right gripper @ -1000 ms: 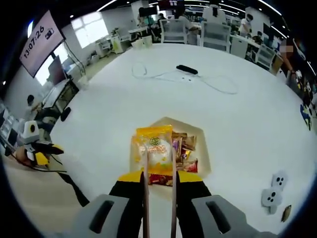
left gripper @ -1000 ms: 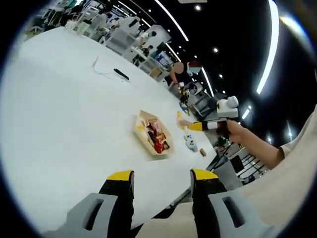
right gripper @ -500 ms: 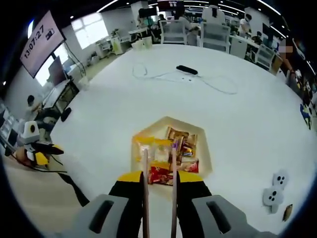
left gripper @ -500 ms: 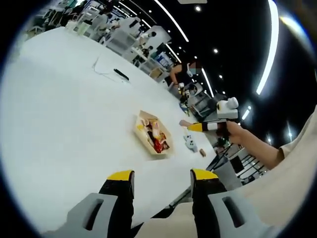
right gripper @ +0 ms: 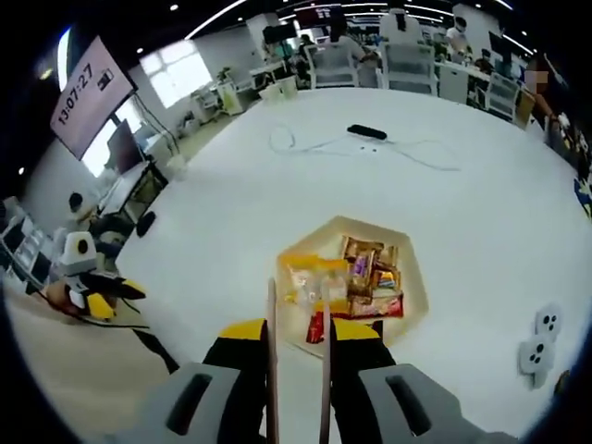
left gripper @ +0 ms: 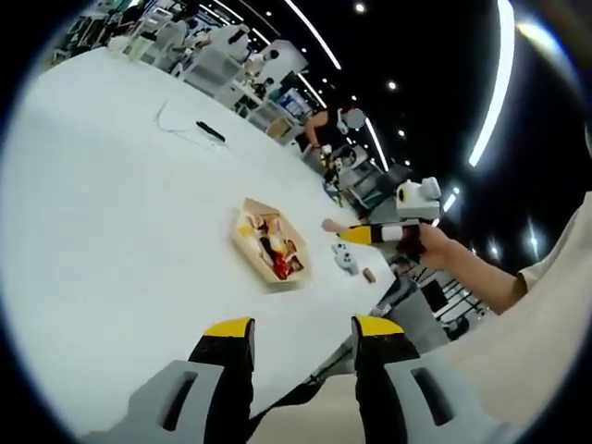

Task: Place the target food into the container with the food tongs after gripping and lifting it, then release it inside without dropping or visibly crushing the food.

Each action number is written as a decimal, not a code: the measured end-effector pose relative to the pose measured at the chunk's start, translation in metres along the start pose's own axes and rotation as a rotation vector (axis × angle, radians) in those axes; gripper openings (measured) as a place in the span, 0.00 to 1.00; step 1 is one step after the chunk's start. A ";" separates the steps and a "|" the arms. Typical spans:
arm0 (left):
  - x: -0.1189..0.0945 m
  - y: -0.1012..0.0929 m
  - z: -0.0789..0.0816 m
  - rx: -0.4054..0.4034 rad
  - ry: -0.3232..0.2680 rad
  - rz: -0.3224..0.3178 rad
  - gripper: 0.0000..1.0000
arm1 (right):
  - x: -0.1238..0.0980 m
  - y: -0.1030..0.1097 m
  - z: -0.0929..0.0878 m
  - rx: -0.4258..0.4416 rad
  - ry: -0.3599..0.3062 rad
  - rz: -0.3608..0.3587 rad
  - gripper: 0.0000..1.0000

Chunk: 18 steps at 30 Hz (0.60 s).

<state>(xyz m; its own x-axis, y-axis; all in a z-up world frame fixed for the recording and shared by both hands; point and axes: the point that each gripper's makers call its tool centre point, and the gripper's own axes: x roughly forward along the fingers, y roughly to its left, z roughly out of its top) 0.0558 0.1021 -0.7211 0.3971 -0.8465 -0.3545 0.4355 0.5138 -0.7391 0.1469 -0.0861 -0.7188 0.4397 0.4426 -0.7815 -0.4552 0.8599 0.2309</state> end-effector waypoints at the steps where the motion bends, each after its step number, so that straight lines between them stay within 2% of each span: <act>1: 0.003 -0.003 -0.001 0.009 0.015 -0.009 0.39 | -0.001 0.002 -0.003 -0.006 0.002 -0.001 0.25; 3: 0.007 -0.007 0.000 0.029 0.033 -0.023 0.34 | -0.003 0.002 -0.005 -0.015 -0.005 0.002 0.25; 6: 0.014 -0.018 0.006 0.065 0.045 -0.036 0.34 | -0.007 0.006 -0.011 -0.010 -0.023 0.026 0.25; 9: 0.020 -0.032 0.014 0.083 0.017 -0.093 0.34 | -0.012 0.006 -0.017 -0.009 -0.027 0.055 0.25; 14: 0.031 -0.043 0.018 0.100 0.009 -0.110 0.33 | -0.023 0.006 -0.027 -0.017 -0.018 0.080 0.25; 16: 0.037 -0.051 0.018 0.128 0.017 -0.119 0.32 | -0.026 0.006 -0.029 -0.024 -0.024 0.087 0.25; 18: 0.041 -0.066 0.019 0.175 0.014 -0.167 0.27 | -0.029 0.008 -0.030 -0.027 -0.030 0.108 0.25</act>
<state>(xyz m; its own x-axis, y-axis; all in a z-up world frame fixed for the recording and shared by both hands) 0.0586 0.0363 -0.6765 0.2973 -0.9228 -0.2449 0.6282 0.3822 -0.6777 0.1074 -0.0990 -0.7118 0.4094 0.5401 -0.7353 -0.5220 0.7996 0.2967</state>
